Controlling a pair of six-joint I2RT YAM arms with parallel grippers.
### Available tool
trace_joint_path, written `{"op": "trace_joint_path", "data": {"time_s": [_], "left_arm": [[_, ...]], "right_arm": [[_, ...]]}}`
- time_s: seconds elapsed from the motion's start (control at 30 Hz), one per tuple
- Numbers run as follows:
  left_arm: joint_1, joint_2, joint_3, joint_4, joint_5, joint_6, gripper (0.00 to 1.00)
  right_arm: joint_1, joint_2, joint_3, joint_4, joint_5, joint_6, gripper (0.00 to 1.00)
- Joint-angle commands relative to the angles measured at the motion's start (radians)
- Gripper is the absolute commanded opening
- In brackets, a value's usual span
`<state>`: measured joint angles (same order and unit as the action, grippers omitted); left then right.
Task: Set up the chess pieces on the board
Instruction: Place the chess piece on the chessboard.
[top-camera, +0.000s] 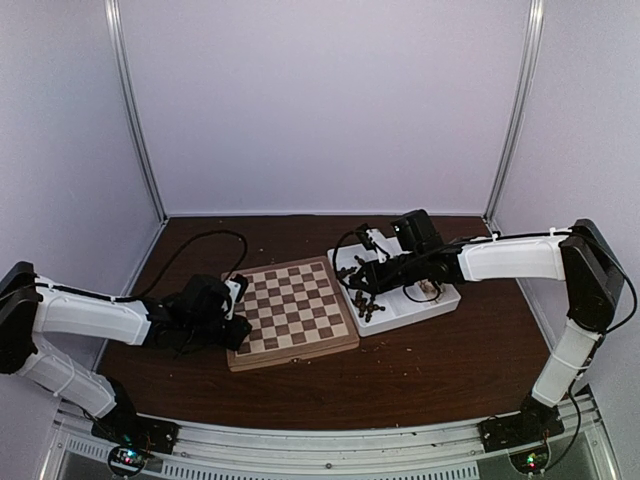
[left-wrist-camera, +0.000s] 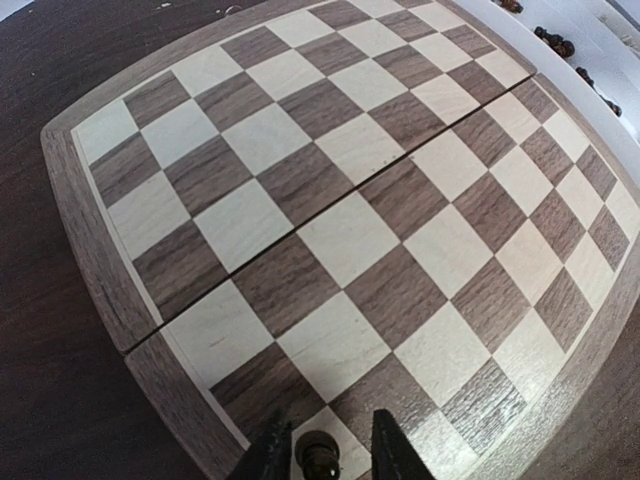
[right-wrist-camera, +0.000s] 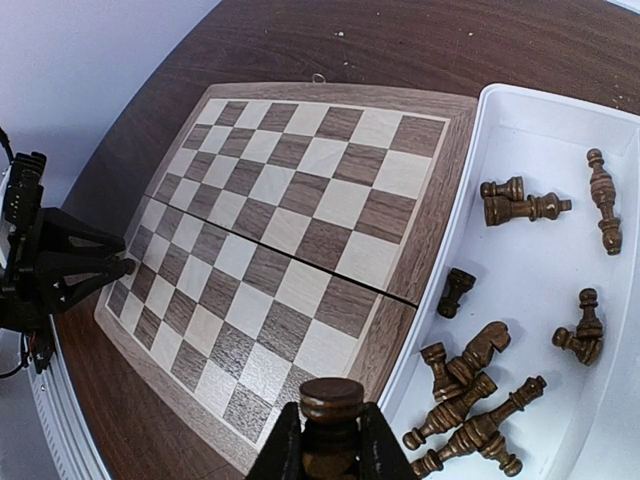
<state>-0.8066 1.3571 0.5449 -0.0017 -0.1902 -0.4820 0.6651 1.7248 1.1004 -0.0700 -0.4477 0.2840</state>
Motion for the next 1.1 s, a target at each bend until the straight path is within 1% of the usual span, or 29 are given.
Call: {"op": "trace_joint_path", "data": {"time_s": [0.0,0.1,0.23,0.4,0.53,0.6,0.87,1.07], "left_arm": [[0.000,-0.033,-0.002,0.007,-0.002,-0.007,0.31],[0.000,-0.043,-0.003,0.006,-0.009,-0.012,0.32],[0.000,-0.047,-0.009,-0.031,-0.018,-0.024,0.31],[0.000,-0.044,-0.023,-0.031,-0.014,-0.042,0.27],[0.000,-0.047,-0.025,-0.035,-0.014,-0.041,0.20],[0.000,-0.050,-0.023,-0.038,-0.014,-0.040,0.18],[0.000,-0.060,-0.029,-0.043,0.005,-0.042,0.14],[0.000,-0.063,-0.040,-0.039,0.024,-0.055,0.13]], "right_arm": [[-0.002,-0.005,-0.011,0.019,0.012,0.006,0.16],[-0.003,-0.005,-0.013,0.023,0.011,0.005,0.16],[-0.002,-0.003,-0.013,0.026,0.010,0.007,0.16],[-0.003,-0.002,-0.014,0.028,0.006,0.009,0.16],[-0.002,-0.002,-0.013,0.027,0.006,0.008,0.16],[-0.002,-0.002,-0.013,0.027,0.004,0.009,0.16],[-0.004,-0.004,-0.014,0.027,0.005,0.009,0.16],[-0.003,-0.001,-0.014,0.030,0.002,0.012,0.16]]}}
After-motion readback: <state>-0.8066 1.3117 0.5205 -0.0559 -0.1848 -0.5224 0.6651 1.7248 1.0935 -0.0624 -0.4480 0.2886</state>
